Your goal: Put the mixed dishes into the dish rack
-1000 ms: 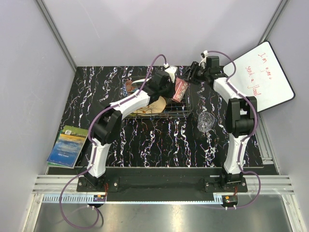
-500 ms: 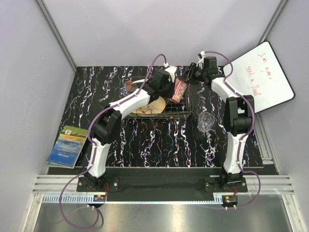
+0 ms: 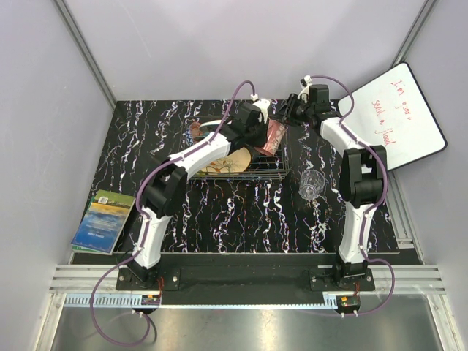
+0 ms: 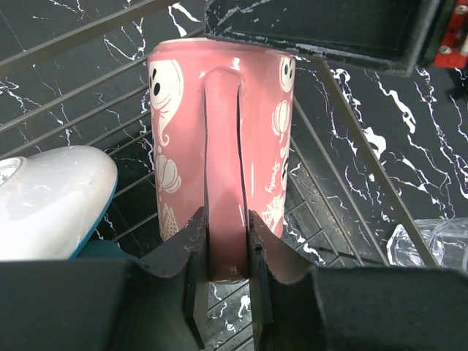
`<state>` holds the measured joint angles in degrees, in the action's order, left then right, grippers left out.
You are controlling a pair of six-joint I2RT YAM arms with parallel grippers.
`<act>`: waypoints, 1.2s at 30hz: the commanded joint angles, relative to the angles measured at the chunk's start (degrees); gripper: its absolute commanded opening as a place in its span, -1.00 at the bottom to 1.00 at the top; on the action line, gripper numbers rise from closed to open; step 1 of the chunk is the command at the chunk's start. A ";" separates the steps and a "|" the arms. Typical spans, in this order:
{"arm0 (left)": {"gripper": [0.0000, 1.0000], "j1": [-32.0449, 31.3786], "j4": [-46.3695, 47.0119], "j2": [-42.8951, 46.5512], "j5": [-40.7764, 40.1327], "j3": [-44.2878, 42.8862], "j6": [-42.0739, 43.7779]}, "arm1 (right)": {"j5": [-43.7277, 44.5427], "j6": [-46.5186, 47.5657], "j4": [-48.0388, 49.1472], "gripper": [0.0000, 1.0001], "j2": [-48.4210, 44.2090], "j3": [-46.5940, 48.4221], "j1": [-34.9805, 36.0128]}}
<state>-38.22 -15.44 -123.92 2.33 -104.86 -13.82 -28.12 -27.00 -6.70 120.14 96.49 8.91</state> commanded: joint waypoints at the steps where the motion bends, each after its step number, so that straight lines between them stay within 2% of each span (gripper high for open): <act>1: -1.00 -2.12 2.52 -2.29 3.91 -2.81 -1.82 | -6.69 -2.09 -0.16 -0.35 -5.61 -0.51 4.01; 8: -1.00 -2.04 2.52 -2.64 3.91 -3.33 -1.82 | -6.51 -2.09 0.46 -0.34 -6.05 -1.74 4.36; 12: -1.00 -2.04 2.17 -2.47 4.09 -3.16 -1.82 | -3.62 0.81 -3.05 0.03 -5.80 1.05 3.93; 26: -1.00 -1.51 1.20 1.39 2.86 -0.17 -0.42 | -1.15 3.36 -6.31 0.16 -3.60 7.48 0.32; 36: -1.00 0.51 -0.73 7.02 1.72 -2.54 1.34 | -2.46 1.70 -5.08 0.17 -3.59 5.55 -1.61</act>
<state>-38.24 -15.68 -123.74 2.39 -105.58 -13.52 -30.48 -25.21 -13.21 117.19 101.89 8.51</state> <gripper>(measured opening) 0.244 0.582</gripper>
